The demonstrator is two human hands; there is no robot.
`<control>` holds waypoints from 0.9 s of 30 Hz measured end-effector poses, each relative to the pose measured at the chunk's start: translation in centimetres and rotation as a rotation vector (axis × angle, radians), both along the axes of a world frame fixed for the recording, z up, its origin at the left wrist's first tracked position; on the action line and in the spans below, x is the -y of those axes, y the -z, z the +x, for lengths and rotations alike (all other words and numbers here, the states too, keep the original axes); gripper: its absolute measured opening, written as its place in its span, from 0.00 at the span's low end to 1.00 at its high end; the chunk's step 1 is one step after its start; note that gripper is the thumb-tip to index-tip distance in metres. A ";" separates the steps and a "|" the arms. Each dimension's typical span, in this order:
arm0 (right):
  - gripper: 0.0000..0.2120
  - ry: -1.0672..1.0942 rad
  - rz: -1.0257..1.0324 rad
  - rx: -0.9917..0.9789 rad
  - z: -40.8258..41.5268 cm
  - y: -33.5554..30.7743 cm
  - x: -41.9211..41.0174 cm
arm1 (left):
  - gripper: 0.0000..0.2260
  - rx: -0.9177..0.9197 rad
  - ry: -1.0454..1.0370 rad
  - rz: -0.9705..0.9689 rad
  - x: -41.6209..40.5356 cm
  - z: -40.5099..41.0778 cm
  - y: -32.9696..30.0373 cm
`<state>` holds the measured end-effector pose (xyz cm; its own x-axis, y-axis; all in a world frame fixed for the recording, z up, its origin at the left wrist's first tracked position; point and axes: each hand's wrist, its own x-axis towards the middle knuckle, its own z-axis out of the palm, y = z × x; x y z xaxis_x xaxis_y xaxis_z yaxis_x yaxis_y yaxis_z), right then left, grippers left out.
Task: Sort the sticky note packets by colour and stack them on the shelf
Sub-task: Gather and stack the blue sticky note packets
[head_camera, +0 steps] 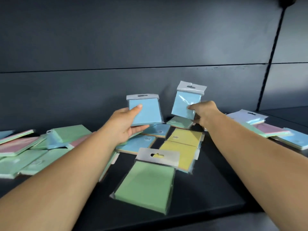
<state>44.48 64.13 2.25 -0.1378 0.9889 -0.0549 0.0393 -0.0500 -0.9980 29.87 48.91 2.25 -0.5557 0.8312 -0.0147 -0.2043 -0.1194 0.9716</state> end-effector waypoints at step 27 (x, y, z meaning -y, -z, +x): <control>0.09 -0.267 0.053 -0.593 5.8 5.9 39.4 | 0.05 -0.107 -0.227 0.205 34.4 4.1 4.8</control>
<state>50.29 24.70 -3.65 -0.3709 0.9159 0.1538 -0.5143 -0.0646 -0.8552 33.92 14.53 -2.52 -0.7164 0.6656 0.2088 -0.0482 -0.3459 0.9370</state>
